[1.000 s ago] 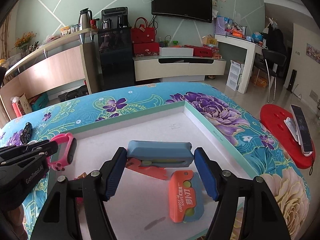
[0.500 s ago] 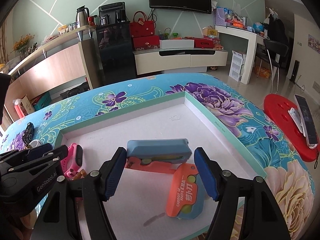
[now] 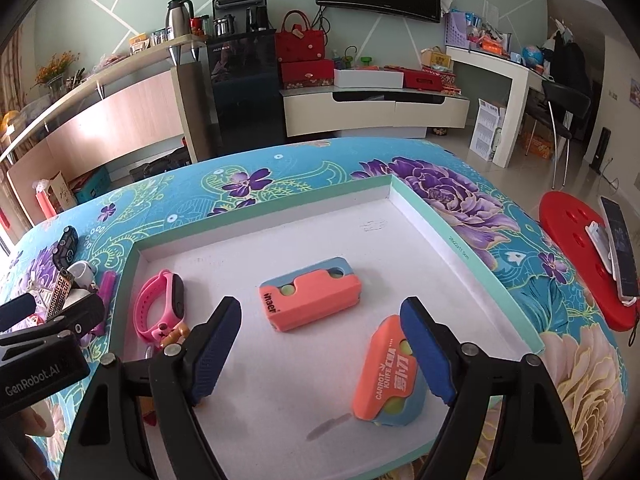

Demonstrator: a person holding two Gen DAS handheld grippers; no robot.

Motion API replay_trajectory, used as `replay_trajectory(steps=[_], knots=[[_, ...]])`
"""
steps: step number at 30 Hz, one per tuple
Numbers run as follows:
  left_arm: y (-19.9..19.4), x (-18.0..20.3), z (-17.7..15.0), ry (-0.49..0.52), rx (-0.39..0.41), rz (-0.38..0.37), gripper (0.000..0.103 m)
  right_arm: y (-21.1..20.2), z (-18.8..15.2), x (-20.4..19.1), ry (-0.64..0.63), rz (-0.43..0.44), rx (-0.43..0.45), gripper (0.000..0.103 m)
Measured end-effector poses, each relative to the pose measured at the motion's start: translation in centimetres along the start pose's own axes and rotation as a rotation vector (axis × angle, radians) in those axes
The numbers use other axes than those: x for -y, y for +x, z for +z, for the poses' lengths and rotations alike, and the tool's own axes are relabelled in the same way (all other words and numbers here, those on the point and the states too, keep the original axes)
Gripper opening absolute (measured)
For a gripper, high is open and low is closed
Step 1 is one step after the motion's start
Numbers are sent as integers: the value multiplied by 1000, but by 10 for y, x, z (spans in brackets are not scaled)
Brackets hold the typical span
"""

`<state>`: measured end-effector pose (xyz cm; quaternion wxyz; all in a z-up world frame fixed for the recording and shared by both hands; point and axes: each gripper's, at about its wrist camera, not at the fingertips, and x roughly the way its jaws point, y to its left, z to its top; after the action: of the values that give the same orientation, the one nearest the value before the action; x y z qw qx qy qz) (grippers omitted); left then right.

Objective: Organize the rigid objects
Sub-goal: 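Lower the watch band and knife into the tray and open both tools, then move the right tool to the black charger and grasp it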

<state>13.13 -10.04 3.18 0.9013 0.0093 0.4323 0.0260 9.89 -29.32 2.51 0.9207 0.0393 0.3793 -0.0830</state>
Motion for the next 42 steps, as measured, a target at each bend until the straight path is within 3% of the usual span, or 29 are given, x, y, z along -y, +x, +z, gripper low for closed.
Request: replay_trajectory(steps=[5,6,7,19,27,42], knots=[[-3,-21,-9,-39,-1,27,103,-2,0,-6,11,23,-3,86],[-4,-26,-10,-46,-1,30,103,-3,0,-7,16,29,-3,101],[-5,-29,-12,-52,-1,31,103,-4,0,-8,19,34,-1,103],[-15,-77,-19,-154,30,14,103,-14,0,-33,-18,50,18,103],[-12,-112,-27,-237,31,22,103,-19,2,-36,67,162,16,103],[-15,-164,-33,-364,39,44,103,-30,4,-60,47,157,11,103]])
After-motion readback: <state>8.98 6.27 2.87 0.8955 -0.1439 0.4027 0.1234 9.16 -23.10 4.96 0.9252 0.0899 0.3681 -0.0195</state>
